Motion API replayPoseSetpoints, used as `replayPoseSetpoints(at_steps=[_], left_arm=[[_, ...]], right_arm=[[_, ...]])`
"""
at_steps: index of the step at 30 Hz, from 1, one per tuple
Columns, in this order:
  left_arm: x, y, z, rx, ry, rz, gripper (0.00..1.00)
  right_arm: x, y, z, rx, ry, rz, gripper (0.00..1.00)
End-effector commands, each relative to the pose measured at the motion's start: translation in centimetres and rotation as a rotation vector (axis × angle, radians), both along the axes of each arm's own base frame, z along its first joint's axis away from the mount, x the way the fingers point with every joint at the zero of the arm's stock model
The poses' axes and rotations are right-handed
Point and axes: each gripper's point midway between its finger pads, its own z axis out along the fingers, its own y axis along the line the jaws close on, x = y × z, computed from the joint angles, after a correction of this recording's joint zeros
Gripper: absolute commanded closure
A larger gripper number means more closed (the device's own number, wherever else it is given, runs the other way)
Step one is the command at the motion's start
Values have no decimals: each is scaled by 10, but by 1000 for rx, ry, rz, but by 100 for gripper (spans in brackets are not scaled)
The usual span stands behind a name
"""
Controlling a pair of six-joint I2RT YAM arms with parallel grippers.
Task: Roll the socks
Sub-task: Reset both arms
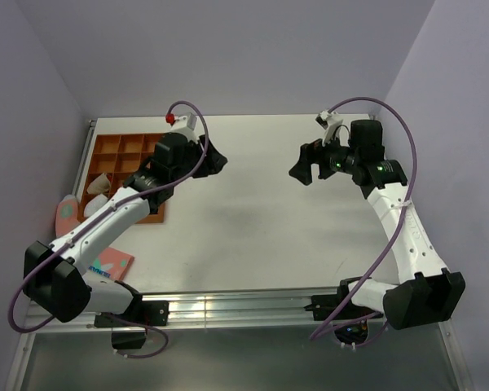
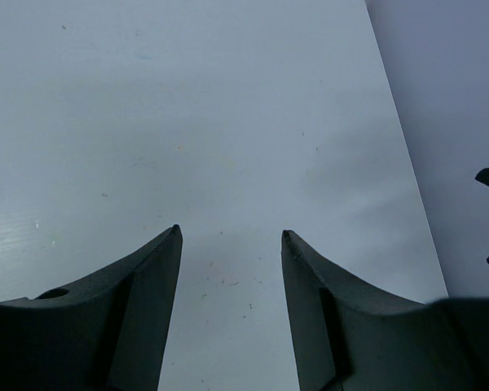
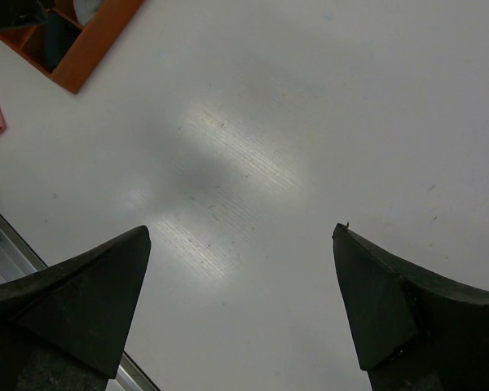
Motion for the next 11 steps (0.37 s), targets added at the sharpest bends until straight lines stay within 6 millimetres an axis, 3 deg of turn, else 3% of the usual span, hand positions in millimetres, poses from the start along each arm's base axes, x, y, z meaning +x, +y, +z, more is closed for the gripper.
replayPoseSetpoints(at_steps=[1,11], left_arm=[[6,-9,14,-12,-70,-13,43],[5,-26,8,10,-66,-53,43]], right_arm=[[4,-3,19,20,-86,-17,0],[2,-4,25,35,-128,-20,0]])
